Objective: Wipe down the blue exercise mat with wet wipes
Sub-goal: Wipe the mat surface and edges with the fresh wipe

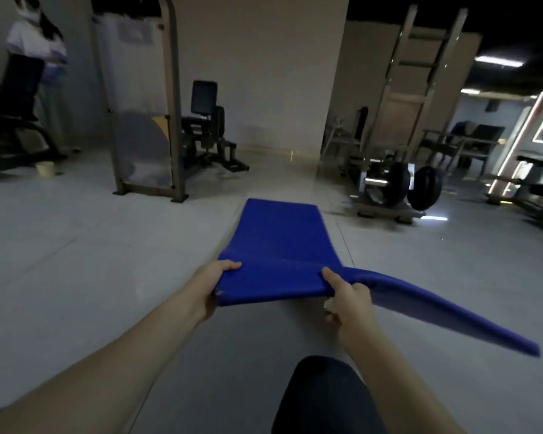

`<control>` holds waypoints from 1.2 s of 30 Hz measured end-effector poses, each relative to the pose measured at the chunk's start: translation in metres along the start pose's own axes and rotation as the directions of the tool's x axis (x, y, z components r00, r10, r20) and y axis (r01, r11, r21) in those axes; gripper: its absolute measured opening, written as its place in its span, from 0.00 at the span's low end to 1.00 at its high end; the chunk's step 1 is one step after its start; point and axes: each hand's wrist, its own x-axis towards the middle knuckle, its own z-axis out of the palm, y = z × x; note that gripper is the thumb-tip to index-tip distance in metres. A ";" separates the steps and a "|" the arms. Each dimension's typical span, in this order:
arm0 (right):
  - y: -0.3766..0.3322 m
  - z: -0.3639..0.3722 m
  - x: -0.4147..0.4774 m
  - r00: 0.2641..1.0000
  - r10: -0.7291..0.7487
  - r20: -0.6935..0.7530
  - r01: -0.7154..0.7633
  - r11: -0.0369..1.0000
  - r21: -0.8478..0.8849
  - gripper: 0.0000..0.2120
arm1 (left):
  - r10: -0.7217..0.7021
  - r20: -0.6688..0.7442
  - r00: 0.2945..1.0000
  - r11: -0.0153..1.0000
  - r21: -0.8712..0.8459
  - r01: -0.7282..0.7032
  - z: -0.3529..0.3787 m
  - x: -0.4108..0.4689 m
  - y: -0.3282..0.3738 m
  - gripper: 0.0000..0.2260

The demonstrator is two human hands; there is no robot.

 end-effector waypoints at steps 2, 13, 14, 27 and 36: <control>0.011 0.004 0.004 0.997 0.068 -0.030 -0.068 0.998 0.011 0.16 | -0.047 0.015 0.999 0.999 0.025 0.047 -0.008 0.018 -0.008 0.14; 0.024 0.003 -0.037 0.900 0.382 0.210 -0.432 0.848 0.307 0.13 | -0.165 0.054 0.985 0.979 0.134 0.157 -0.030 0.001 -0.001 0.16; 0.026 -0.003 -0.046 0.879 0.393 0.269 -0.469 0.815 0.341 0.15 | -0.209 0.104 0.972 0.970 0.151 0.192 -0.031 -0.006 0.000 0.18; 0.003 0.065 -0.111 0.784 -0.472 0.403 0.620 0.576 -0.532 0.13 | -0.190 0.148 0.971 0.966 0.204 0.158 -0.038 -0.028 -0.022 0.13; 0.081 0.071 -0.094 0.475 -0.629 0.616 0.850 0.148 -0.505 0.26 | -0.167 0.157 0.973 0.964 0.231 0.128 -0.056 -0.020 -0.030 0.08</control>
